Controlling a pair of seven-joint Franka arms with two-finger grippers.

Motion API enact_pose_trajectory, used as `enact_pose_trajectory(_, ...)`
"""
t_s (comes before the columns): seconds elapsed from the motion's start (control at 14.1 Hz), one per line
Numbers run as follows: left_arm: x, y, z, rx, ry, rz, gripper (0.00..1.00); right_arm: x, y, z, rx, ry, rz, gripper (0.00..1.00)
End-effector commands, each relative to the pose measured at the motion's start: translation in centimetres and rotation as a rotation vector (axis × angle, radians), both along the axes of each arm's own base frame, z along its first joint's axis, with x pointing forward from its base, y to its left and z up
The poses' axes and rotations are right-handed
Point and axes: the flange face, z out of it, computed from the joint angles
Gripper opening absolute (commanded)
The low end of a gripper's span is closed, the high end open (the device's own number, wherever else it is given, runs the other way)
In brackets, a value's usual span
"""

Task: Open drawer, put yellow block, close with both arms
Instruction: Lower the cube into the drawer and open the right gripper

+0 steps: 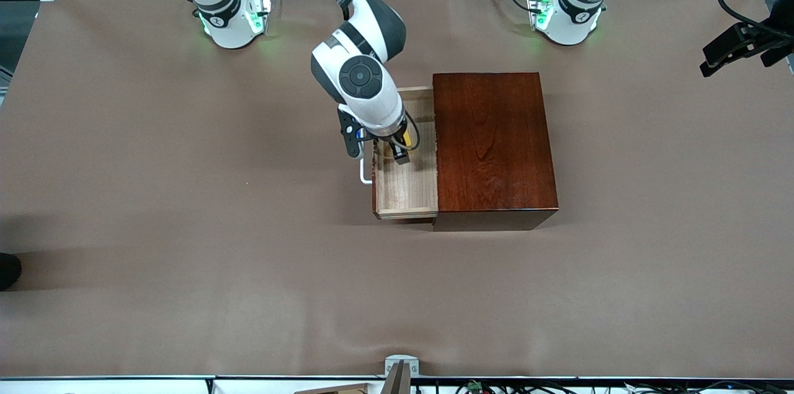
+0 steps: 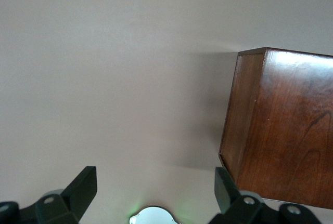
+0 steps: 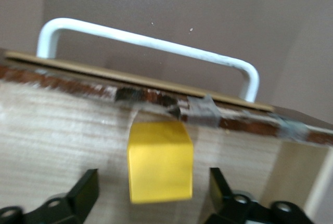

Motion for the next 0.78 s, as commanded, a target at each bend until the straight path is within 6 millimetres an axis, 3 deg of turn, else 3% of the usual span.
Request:
enact_pose_trajectory(0.0, 0.5, -1.8, -0.3, -0.012, -0.016, -0.034, 1.00, 1.4, -1.0, 4.7, -0.027, 0.042, -0.002, 1.00)
enact_pose_trajectory(0.28, 2.6, -8.4, -3.1, -0.066, -0.021, -0.148, 1.00, 4.8, -4.8, 9.2, -0.021, 0.039, -0.048, 1.00)
enact_pose_trajectory(0.43, 3.4, -13.3, -5.9, -0.078, 0.012, -0.222, 1.00, 7.0, -7.8, 10.7, -0.018, 0.048, -0.073, 1.00)
enact_pose_trajectory(0.71, 5.5, -22.5, -10.6, -0.127, 0.032, -0.179, 1.00, 8.8, -13.3, 13.7, -0.002, 0.046, 0.059, 1.00)
